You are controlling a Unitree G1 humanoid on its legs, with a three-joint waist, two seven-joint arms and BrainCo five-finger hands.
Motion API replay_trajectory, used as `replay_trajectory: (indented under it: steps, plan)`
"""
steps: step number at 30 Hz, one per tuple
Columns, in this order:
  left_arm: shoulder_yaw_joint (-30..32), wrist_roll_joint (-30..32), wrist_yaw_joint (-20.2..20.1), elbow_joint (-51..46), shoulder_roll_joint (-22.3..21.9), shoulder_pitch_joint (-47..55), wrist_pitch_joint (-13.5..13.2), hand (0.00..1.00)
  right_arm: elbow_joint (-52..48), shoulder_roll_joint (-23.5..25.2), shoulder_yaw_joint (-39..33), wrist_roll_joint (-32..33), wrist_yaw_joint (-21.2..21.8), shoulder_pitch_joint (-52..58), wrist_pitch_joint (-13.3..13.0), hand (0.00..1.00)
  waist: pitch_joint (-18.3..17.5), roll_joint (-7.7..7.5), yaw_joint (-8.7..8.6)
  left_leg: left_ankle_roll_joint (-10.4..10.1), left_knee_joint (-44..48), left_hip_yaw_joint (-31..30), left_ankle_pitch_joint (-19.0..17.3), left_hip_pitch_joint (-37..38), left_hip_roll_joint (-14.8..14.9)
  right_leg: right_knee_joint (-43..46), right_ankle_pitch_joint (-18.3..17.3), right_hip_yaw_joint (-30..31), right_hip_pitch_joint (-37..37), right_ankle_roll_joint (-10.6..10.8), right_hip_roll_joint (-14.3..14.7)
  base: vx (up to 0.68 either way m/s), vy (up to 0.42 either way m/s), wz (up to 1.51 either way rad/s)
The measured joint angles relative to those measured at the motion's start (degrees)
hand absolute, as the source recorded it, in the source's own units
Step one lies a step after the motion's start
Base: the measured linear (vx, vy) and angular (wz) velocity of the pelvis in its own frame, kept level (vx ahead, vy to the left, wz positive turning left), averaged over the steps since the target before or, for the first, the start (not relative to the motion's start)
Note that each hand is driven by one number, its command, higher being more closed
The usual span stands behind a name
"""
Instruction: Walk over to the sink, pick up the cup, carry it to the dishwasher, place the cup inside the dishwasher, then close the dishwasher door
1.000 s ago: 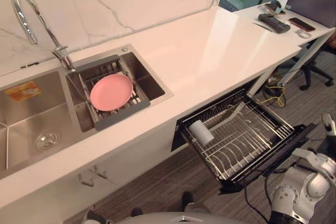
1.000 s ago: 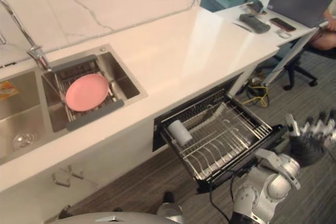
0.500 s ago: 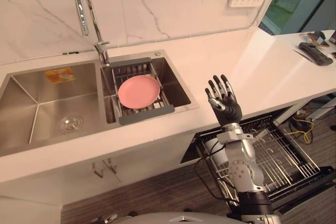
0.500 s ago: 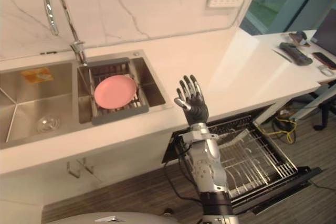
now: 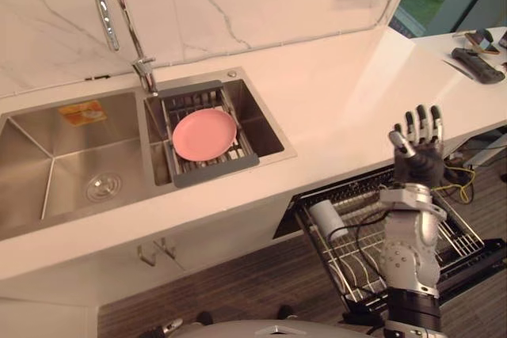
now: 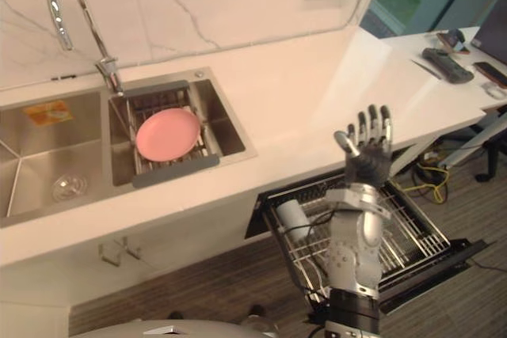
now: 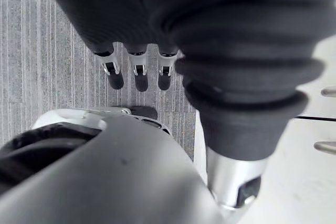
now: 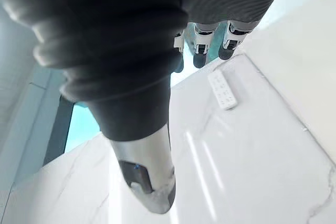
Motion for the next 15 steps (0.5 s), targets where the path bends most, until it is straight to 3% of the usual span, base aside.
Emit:
replay_trajectory:
  steps: [8, 12, 13, 15]
  plan:
    - [0.07, -2.83, 0.85, -0.03, -0.06, -0.13, -0.43, 0.00, 0.40, -0.03, 3.85, -5.53, -4.31, -2.69, 0.54, 0.00, 0.19, -0.36, 2.11, 0.57, -0.02, -0.59, -0.83, 0.26, -0.77, 3.42, -1.93, -0.54, -0.42, 0.89, -1.50, 0.00, 0.017, 0.09]
    - [0.04, -2.11, 1.07, 0.11, 0.72, 0.00, -0.19, 0.00, 0.45, 0.01, 3.59, -9.04, -7.30, -2.51, 0.58, 0.00, 0.06, -1.85, 1.97, 2.09, -0.04, 0.09, -1.90, 0.08, -2.28, 12.88, -6.94, -1.55, -3.99, 1.54, -5.27, 0.04, 0.063, 0.19]
    - [-0.04, -1.72, 1.06, 0.23, 0.92, -0.02, -0.07, 0.00, 0.46, 0.00, 3.43, -9.27, -7.93, -2.38, 0.58, 0.00, 0.01, -2.07, 1.62, 2.25, -0.05, 0.09, -2.01, 0.19, -2.55, 15.19, -7.82, -1.65, -4.68, 1.26, -6.03, 0.09, 0.075, 0.37]
    - [-0.14, 0.30, 1.17, 0.57, 1.57, -0.02, -0.06, 0.00, 1.13, 0.13, 3.18, -10.68, -9.53, -1.72, 0.59, 0.00, 0.00, -2.11, 1.20, 2.61, -0.02, -0.72, -2.20, 1.09, -2.60, 27.39, -8.16, 2.14, -9.59, -2.49, -7.58, 0.10, 0.075, 0.26]
